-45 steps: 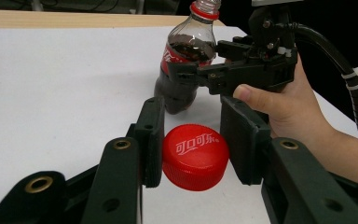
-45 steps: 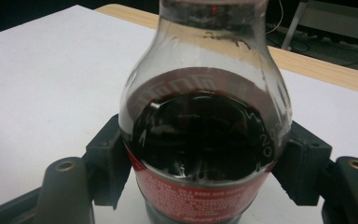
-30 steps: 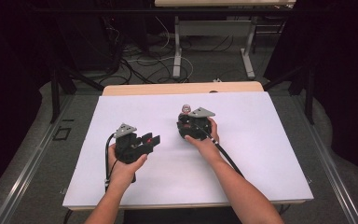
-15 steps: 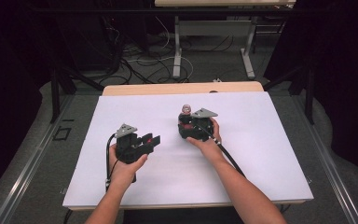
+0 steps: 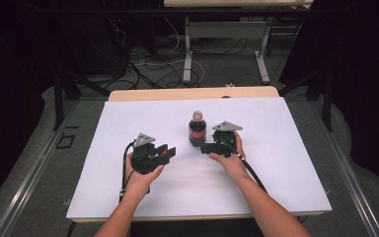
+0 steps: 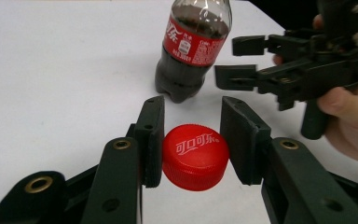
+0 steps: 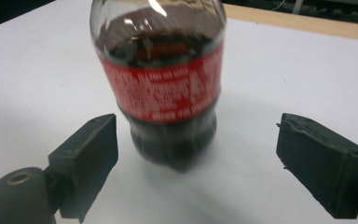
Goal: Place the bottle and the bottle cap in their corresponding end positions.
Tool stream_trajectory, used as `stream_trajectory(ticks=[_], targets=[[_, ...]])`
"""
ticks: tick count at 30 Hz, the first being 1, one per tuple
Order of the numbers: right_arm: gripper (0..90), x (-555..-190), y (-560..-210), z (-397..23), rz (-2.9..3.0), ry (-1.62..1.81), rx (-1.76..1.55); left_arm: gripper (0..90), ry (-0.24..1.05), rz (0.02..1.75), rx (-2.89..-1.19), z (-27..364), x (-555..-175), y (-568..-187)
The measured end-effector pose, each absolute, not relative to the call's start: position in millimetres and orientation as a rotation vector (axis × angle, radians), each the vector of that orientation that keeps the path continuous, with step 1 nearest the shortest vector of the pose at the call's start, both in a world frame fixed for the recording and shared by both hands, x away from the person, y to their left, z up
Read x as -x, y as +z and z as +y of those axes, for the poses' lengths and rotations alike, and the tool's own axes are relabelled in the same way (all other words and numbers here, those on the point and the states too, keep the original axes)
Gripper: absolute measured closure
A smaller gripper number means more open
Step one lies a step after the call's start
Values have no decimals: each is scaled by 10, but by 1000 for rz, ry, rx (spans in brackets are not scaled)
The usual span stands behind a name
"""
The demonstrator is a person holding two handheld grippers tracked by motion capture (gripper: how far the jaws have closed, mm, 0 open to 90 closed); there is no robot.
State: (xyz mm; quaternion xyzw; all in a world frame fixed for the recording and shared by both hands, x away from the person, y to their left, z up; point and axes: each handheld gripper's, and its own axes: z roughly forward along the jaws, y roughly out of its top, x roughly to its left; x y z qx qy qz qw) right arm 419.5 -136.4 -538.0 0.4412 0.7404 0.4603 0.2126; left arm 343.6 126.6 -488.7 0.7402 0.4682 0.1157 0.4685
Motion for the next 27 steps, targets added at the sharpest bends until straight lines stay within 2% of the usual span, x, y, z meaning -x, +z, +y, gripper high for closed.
stream_trajectory(ticks=[5, 15, 27], targets=[[105, -4027, -5345, -1556, 2052, 1248, -1226, 616, 294, 1103, -1847, 1180, -3471, -4959], [0, -3739, -5301, -1816, 2095, 1186, -1204, 616, 270, 1055, -1880, 929, -3544, -5080], [0, -3657, -5319, -2009, 2046, 1195, -1230, 616, 205, 1015, -1936, 570, -3591, -5366]])
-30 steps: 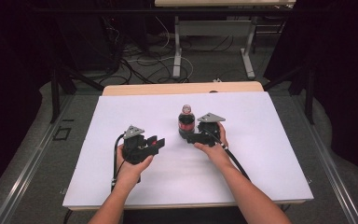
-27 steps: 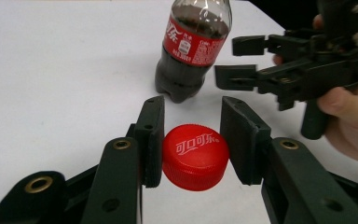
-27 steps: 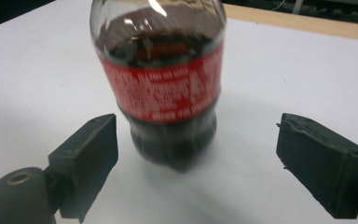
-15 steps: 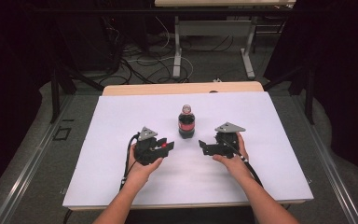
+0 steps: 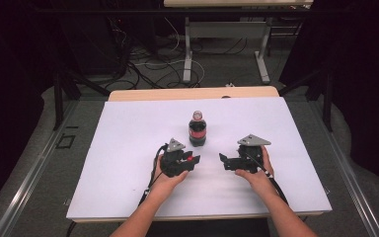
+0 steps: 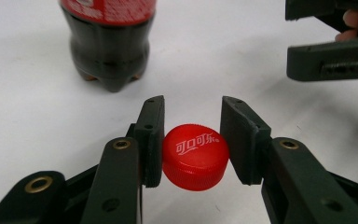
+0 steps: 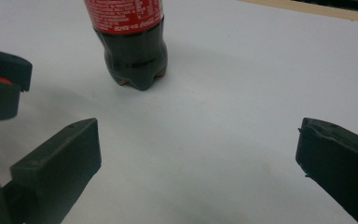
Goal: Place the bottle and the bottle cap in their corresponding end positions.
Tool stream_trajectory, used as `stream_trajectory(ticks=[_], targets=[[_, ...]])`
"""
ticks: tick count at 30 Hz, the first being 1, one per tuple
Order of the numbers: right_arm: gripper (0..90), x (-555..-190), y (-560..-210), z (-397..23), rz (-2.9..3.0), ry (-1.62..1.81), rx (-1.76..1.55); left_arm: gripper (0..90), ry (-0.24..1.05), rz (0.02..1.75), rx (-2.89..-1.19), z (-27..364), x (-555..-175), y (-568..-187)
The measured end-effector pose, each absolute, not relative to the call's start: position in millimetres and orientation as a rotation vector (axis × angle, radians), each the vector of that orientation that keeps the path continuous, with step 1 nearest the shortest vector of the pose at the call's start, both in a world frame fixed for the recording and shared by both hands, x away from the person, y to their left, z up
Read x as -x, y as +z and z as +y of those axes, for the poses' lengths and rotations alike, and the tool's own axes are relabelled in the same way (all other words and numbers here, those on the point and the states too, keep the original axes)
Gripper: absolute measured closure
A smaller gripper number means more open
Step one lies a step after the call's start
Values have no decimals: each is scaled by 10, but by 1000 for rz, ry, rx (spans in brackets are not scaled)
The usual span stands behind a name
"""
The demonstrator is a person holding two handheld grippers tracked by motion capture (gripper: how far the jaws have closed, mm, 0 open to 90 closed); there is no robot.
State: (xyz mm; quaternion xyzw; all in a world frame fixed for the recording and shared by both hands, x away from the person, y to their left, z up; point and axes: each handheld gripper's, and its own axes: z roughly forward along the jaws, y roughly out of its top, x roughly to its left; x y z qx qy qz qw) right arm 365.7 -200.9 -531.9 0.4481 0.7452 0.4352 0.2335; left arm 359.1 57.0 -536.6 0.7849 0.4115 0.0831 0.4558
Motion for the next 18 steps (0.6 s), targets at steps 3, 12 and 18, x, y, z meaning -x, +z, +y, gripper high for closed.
stream_trajectory(ticks=[3, 12, 18], targets=[[0, -3657, -5332, -2049, 2034, 1201, -1240, 616, 196, 991, -1967, 496, -3575, -5445], [0, -3674, -5377, -2091, 2036, 1210, -1274, 614, 205, 959, -2030, 421, -3583, -5623], [1, -3672, -5368, -2102, 2031, 1232, -1293, 613, 208, 956, -2055, 419, -3596, -5656]])
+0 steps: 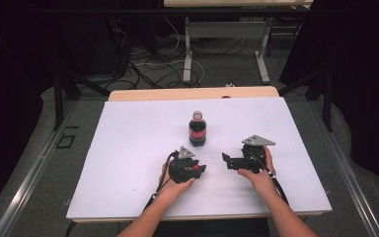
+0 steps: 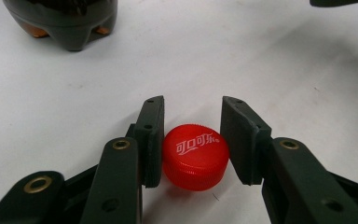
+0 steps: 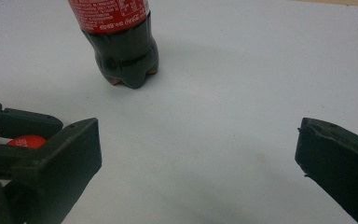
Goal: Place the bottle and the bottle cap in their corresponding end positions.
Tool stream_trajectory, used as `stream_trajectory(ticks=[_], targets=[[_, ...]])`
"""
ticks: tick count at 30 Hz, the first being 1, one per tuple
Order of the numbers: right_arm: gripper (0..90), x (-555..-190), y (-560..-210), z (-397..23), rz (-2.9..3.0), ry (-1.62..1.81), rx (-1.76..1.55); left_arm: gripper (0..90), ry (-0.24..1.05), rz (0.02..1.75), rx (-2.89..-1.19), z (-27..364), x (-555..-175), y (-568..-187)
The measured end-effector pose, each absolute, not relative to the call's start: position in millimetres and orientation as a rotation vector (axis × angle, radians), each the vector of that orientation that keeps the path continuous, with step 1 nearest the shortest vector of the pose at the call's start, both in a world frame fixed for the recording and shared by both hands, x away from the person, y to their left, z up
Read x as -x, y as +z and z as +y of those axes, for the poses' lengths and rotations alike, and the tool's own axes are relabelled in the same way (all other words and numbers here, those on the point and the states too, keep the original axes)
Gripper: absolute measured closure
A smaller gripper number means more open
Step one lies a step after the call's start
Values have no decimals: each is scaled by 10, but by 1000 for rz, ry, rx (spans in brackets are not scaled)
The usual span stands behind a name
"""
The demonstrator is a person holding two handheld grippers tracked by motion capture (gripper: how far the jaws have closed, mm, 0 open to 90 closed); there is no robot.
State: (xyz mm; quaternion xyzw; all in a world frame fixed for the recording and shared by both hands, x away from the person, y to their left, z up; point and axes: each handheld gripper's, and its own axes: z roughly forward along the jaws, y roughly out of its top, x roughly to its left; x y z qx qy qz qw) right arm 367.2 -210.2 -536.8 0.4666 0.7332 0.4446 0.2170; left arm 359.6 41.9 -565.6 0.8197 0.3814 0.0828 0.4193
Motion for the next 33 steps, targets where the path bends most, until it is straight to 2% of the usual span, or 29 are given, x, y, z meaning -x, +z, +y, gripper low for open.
stream_trajectory(ticks=[9, 15, 23, 33], targets=[[6, -3684, -5387, -2095, 2031, 1232, -1295, 568, 179, 975, -2046, 406, -3602, -5664], [9, -3680, -5387, -2099, 2032, 1233, -1292, 485, 199, 976, -2047, 442, -3597, -5626], [9, -3670, -5389, -2094, 2039, 1229, -1286, 341, 208, 1012, -2010, 702, -3654, -5508], [9, -3669, -5396, -2102, 2037, 1225, -1298, 238, 284, 1060, -1997, 1101, -3741, -5427]])
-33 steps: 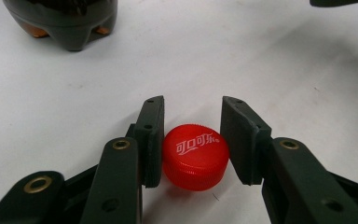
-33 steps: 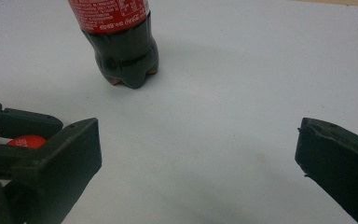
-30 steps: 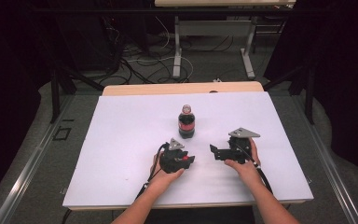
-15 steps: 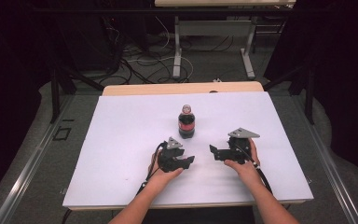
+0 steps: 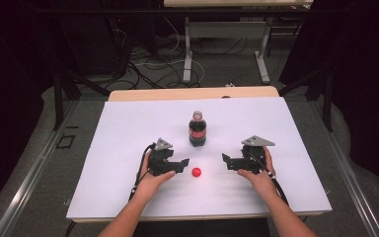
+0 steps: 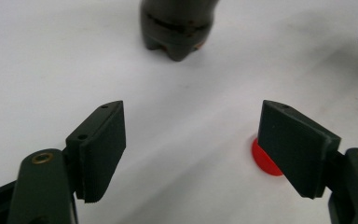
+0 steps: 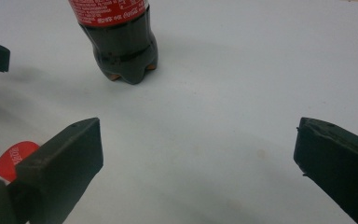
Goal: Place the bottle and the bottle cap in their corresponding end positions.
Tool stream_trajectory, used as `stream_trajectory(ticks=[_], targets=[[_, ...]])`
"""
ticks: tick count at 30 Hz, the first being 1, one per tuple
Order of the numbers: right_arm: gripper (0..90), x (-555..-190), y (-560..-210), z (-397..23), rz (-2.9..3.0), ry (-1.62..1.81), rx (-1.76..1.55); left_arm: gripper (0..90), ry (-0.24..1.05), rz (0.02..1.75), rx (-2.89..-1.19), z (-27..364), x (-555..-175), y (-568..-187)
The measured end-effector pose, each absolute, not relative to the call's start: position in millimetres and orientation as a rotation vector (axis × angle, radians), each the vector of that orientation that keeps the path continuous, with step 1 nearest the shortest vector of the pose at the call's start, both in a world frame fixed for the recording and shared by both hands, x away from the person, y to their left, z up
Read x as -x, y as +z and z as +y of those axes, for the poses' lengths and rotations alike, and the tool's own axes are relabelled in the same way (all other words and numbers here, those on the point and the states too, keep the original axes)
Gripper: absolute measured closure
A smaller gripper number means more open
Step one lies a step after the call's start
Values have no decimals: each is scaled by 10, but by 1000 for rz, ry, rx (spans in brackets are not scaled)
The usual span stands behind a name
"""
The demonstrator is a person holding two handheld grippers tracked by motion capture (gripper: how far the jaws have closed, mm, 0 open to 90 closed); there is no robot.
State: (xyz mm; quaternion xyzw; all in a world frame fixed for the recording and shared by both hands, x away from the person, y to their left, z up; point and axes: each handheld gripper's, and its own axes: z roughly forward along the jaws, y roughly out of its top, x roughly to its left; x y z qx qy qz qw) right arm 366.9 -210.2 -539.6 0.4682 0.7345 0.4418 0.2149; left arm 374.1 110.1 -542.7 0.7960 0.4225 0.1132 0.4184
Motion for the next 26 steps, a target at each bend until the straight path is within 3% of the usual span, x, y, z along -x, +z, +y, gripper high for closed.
stream_trajectory(ticks=[9, 12, 26], targets=[[9, -3670, -5409, -2118, 2034, 1216, -1305, 219, 342, 1123, -1933, 1466, -3740, -5338], [9, -3671, -5418, -2121, 2036, 1213, -1307, 164, 361, 1142, -1938, 1572, -3735, -5332], [9, -3685, -5452, -2131, 2038, 1206, -1296, 63, 387, 1231, -1840, 1868, -3748, -5339]])
